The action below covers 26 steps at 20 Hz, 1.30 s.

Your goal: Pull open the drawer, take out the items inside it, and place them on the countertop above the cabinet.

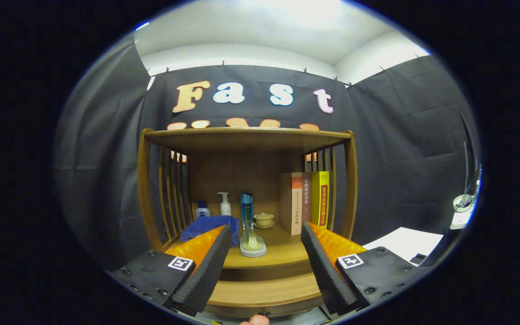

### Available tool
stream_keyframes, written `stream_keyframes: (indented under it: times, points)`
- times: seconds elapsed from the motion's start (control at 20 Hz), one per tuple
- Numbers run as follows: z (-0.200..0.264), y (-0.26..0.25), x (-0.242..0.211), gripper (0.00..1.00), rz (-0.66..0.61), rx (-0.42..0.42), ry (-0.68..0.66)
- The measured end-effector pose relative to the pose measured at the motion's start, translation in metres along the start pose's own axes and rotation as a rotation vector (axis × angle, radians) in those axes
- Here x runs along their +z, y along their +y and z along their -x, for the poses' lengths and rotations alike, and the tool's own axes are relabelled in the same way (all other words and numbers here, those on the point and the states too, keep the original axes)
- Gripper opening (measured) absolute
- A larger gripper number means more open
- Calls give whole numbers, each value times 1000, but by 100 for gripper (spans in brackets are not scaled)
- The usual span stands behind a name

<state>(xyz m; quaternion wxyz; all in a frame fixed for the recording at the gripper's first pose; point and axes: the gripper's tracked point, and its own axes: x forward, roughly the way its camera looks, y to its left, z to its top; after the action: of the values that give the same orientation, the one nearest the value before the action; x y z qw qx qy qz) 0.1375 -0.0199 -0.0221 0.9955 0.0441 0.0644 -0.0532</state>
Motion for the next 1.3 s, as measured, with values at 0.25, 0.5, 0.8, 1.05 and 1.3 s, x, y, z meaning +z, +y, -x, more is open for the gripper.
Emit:
stream_keyframes:
  times: [0.25,0.5,0.8,1.05,1.3]
  points:
    - [37,-4,-28,100,-5,37,-10]
    - [59,2,-74,100,-6,87,11]
    - [80,26,-133,100,14,182,61]
    - [100,26,-153,100,33,195,56]
    - [109,18,-175,99,20,180,67]
